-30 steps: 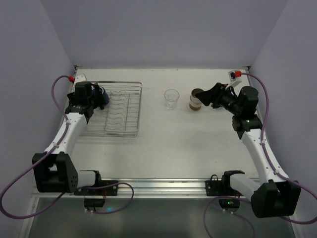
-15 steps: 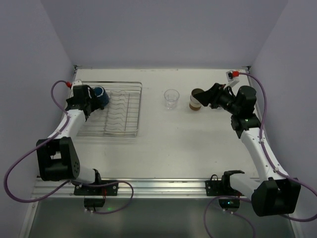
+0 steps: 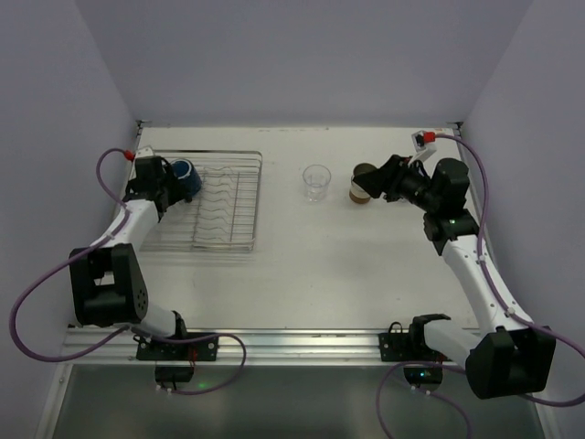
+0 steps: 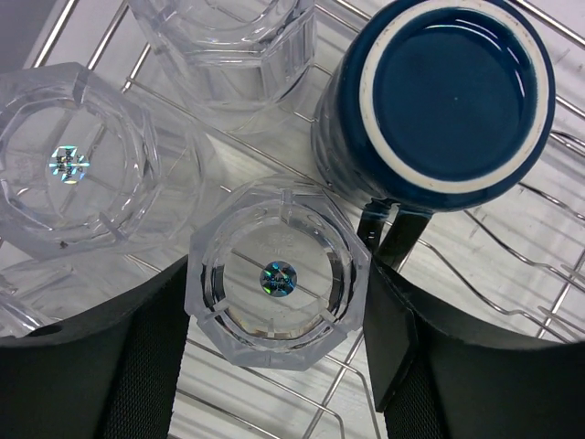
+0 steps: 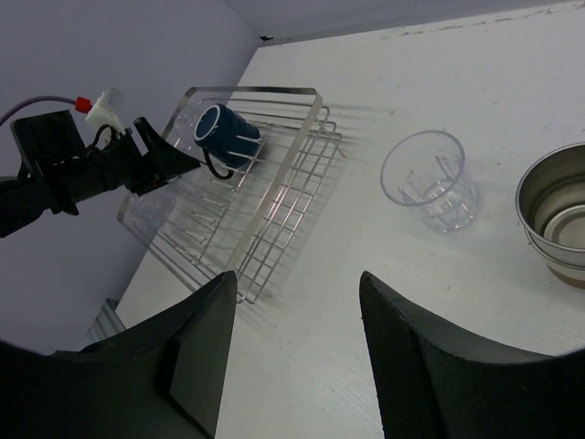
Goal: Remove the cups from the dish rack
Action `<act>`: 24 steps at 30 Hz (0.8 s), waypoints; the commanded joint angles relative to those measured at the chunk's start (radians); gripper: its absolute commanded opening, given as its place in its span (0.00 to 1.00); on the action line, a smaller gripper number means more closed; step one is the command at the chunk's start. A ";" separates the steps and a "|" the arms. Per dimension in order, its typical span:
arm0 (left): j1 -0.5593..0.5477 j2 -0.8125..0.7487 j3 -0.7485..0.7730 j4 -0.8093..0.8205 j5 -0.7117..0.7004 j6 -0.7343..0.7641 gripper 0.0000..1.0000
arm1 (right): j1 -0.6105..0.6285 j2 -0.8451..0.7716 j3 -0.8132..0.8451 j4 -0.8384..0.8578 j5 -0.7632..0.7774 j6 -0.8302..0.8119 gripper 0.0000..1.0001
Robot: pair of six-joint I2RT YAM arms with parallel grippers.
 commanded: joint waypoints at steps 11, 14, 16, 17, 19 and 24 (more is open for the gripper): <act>0.009 -0.312 -0.045 -0.054 0.125 -0.032 0.20 | 0.098 0.058 0.063 0.026 -0.051 -0.005 0.62; -0.006 -0.420 -0.075 -0.062 0.202 -0.044 0.17 | 0.145 0.081 0.062 0.071 -0.072 0.016 0.63; -0.018 -0.471 -0.087 -0.076 0.265 -0.052 0.16 | 0.182 0.094 0.056 0.131 -0.108 0.056 0.63; -0.027 -0.518 -0.090 -0.082 0.286 -0.066 0.16 | 0.196 0.101 0.051 0.164 -0.123 0.076 0.64; -0.047 -0.584 -0.096 -0.067 0.401 -0.086 0.16 | 0.240 0.121 0.028 0.293 -0.154 0.148 0.64; -0.138 -0.641 -0.113 0.109 0.683 -0.221 0.16 | 0.352 0.175 -0.017 0.624 -0.132 0.291 0.64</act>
